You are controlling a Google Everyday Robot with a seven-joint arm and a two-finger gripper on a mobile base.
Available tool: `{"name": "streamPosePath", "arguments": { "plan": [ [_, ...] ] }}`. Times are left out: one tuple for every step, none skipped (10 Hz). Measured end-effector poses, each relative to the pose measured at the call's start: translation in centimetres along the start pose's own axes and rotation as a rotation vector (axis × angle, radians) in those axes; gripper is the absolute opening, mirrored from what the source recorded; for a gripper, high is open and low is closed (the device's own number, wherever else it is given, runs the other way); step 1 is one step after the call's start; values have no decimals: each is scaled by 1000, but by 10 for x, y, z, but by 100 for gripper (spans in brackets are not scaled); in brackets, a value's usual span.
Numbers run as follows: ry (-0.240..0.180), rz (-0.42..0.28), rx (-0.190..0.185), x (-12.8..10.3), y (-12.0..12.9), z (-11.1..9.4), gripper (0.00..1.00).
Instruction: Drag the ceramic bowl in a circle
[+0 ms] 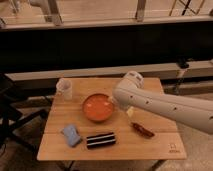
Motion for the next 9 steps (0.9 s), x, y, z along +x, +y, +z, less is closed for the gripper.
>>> {"name": "streamPosePath", "arguments": {
  "plan": [
    [-6, -11, 3, -2, -1, 3, 80],
    [-10, -19, 5, -2, -2, 5, 80],
    [-15, -30, 8, -3, -4, 7, 80],
    [-22, -42, 11, -5, -5, 9, 80],
    [-27, -47, 14, -5, -5, 11, 80],
    [-36, -53, 17, -5, -5, 15, 80],
    [-42, -57, 19, -5, -4, 17, 80],
    [-52, -64, 21, -5, -3, 21, 80],
    [-60, -70, 24, -6, -3, 24, 80]
  ]
}}
